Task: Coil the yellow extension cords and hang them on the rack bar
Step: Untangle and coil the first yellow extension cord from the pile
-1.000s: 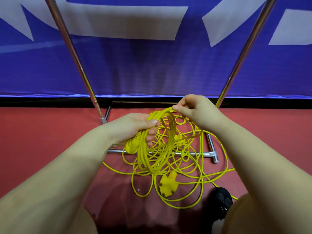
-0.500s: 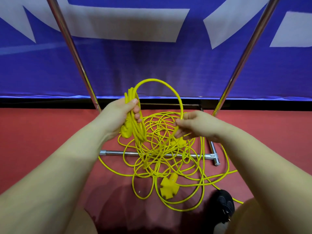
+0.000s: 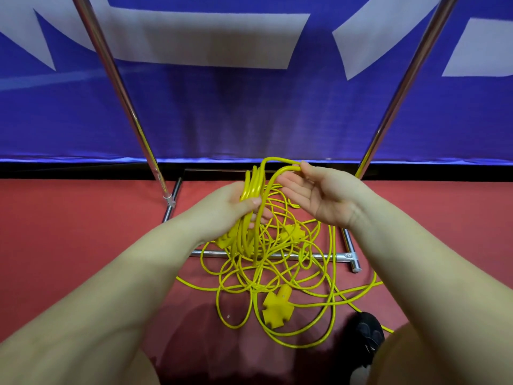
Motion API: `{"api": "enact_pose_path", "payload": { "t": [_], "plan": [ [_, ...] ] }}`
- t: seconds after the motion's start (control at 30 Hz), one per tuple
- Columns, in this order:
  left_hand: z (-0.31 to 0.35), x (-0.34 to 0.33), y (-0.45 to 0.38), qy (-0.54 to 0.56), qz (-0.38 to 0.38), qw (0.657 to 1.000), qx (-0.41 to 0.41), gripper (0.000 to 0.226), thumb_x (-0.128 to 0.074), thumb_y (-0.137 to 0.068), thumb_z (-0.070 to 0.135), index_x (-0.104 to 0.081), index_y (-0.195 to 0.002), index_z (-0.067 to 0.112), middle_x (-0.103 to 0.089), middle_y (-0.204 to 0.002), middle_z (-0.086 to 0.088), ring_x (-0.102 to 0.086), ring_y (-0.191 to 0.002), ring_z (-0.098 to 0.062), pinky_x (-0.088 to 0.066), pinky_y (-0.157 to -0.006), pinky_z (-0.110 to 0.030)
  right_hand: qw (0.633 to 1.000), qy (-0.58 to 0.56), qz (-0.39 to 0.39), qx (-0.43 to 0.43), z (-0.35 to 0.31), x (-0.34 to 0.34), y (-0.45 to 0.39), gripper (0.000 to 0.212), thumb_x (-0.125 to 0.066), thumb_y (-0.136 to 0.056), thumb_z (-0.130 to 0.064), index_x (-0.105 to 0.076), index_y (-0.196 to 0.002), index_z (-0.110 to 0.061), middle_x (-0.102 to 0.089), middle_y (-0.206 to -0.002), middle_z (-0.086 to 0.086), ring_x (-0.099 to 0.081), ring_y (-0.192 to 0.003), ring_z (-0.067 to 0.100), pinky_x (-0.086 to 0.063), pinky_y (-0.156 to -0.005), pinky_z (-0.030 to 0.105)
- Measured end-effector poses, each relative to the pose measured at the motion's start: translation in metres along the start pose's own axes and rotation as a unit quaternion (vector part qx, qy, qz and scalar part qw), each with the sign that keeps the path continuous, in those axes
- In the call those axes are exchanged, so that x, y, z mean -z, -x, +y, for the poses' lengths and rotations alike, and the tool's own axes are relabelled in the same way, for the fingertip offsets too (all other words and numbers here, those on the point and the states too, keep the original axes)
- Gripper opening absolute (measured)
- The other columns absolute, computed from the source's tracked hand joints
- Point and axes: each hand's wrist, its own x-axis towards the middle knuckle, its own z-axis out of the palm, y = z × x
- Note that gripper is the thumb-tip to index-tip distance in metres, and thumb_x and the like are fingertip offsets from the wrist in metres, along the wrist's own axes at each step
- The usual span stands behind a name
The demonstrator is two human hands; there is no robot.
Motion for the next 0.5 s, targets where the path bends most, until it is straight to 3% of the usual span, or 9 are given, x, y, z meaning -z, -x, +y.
{"api": "enact_pose_path", "payload": {
  "t": [0.1, 0.17, 0.23, 0.3, 0.4, 0.5],
  "plan": [
    [0.001, 0.000, -0.001, -0.005, 0.043, 0.999, -0.004, 0.009, -0.044, -0.098, 0.011, -0.051, -0.096, 0.015, -0.066, -0.078, -0.004, -0.068, -0.070, -0.015, -0.056, -0.067, -0.035, 0.999, 0.035, -0.011, 0.033, -0.001, 0.001, 0.000, 0.025, -0.044, -0.098, -0.024, -0.057, -0.085, -0.006, -0.072, -0.069, 0.009, -0.071, -0.061, 0.016, -0.057, -0.059, 0.026],
    [0.003, 0.002, -0.002, 0.036, 0.082, 0.996, -0.006, 0.010, -0.042, -0.098, 0.011, -0.051, -0.095, 0.014, -0.064, -0.077, -0.005, -0.068, -0.064, -0.011, -0.056, -0.063, -0.031, 0.979, 0.192, -0.015, 0.065, 0.003, 0.004, -0.002, 0.022, -0.049, -0.094, -0.032, -0.059, -0.096, -0.012, -0.072, -0.087, 0.007, -0.070, -0.076, 0.015, -0.057, -0.072, 0.028],
    [0.005, 0.005, -0.004, 0.100, 0.118, 0.988, -0.003, 0.012, -0.041, -0.098, 0.010, -0.052, -0.091, 0.011, -0.064, -0.076, -0.005, -0.068, -0.061, -0.010, -0.056, -0.058, -0.029, 0.908, 0.411, -0.020, 0.084, 0.015, 0.009, -0.004, 0.019, -0.059, -0.088, -0.033, -0.060, -0.099, -0.017, -0.069, -0.097, 0.006, -0.067, -0.085, 0.015, -0.052, -0.081, 0.031],
    [0.007, 0.008, -0.004, 0.157, 0.139, 0.978, 0.004, 0.016, -0.041, -0.098, 0.010, -0.053, -0.087, 0.008, -0.064, -0.073, -0.007, -0.067, -0.058, -0.011, -0.055, -0.054, -0.028, 0.835, 0.543, -0.048, 0.078, 0.032, 0.010, -0.006, 0.023, -0.069, -0.081, -0.028, -0.062, -0.100, -0.016, -0.067, -0.090, 0.002, -0.062, -0.083, 0.013, -0.048, -0.080, 0.030],
    [0.008, 0.010, -0.004, 0.201, 0.151, 0.968, 0.009, 0.021, -0.040, -0.099, 0.011, -0.055, -0.085, 0.006, -0.067, -0.063, -0.003, -0.067, -0.056, -0.010, -0.055, -0.050, -0.023, 0.813, 0.570, -0.066, 0.098, 0.048, 0.006, -0.008, 0.016, -0.074, -0.078, -0.017, -0.060, -0.086, -0.015, -0.060, -0.074, -0.002, -0.056, -0.074, 0.012, -0.047, -0.075, 0.028],
    [0.009, 0.010, -0.005, 0.221, 0.168, 0.961, 0.013, 0.023, -0.040, -0.099, 0.013, -0.056, -0.085, 0.004, -0.069, -0.060, -0.001, -0.068, -0.059, -0.010, -0.056, -0.056, -0.024, 0.805, 0.574, -0.062, 0.134, 0.049, 0.004, -0.009, 0.023, -0.074, -0.077, -0.012, -0.054, -0.073, -0.021, -0.056, -0.069, -0.003, -0.054, -0.065, 0.011, -0.046, -0.068, 0.026]
  ]
}}
